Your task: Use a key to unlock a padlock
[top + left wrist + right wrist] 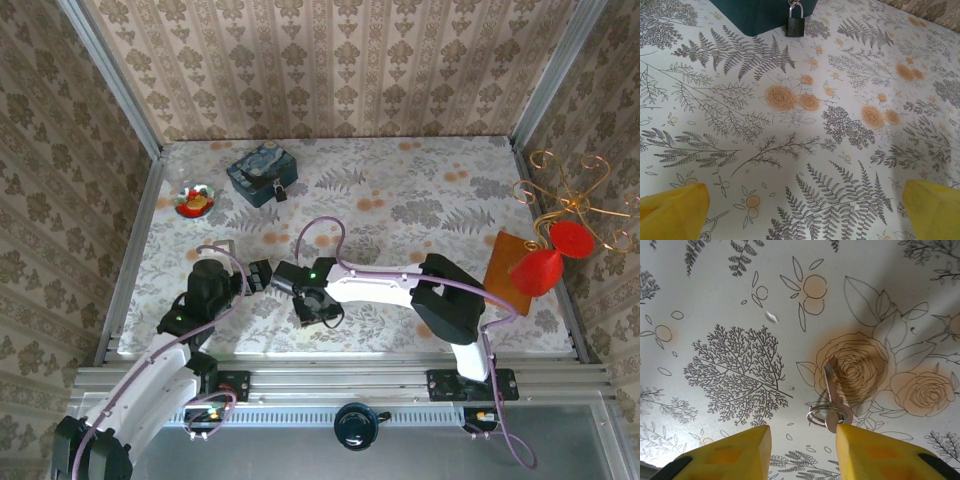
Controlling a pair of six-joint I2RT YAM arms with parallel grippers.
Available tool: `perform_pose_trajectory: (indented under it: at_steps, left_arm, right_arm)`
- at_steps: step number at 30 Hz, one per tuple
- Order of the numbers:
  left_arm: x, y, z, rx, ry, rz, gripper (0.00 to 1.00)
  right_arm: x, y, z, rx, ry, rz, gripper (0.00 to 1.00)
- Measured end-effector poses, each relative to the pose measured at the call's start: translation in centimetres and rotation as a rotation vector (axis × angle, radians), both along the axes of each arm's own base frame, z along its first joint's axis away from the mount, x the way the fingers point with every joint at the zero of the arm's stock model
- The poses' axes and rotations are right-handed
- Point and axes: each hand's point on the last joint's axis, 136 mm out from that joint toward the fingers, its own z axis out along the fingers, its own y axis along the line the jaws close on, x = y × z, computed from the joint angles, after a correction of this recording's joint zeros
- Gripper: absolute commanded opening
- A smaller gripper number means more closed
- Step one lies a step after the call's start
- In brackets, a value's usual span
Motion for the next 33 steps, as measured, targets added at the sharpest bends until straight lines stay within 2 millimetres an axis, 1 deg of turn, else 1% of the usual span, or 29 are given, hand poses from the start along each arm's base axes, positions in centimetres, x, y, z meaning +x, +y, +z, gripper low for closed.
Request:
perform_pose_trajectory:
  at_steps: [6,10,14,18,26,30,33]
  left_arm:
    - [-0.1,0.1,0.1,0.000,-0.004,0.003,1.00]
    - [-0.2,0.2,0.3,0.000,-0.008,0.006,1.00]
    - [-0.2,0.2,0.3,-0.001,-0.008,0.006,1.00]
    - [-0.2,0.2,0.3,-0.001,-0.009,0.006,1.00]
    - [-0.1,0.2,0.1,0.003,-0.002,0.006,1.00]
    - [-0.1,0.2,-0.3,0.008,0.010,0.006,1.00]
    - [-0.1,0.2,-0.4,0.010,0.014,0.006,1.00]
  right_arm:
    - [-0.3,0.1,-1.0,-0.076,0.023,0.012,0.44]
    - [-0.3,-0.4,-1.3,-0.124,0.026,0.010,0.44]
    - [-0.2,-1.2,-1.4,-0.163,0.019,-0.003,0.40]
    - [-0.1,-1.8,-1.3,-0.190,0.006,-0.017,0.39]
    - [0.3,-2.0,-1.2,-0.200,-0.017,-0.020,0.39]
    - [0.4,-2.7,-0.8,-0.215,-0.036,-0.028,0.40]
    - [0.4,-3.1,-0.6,-0.222,-0.044,-0.040,0.42]
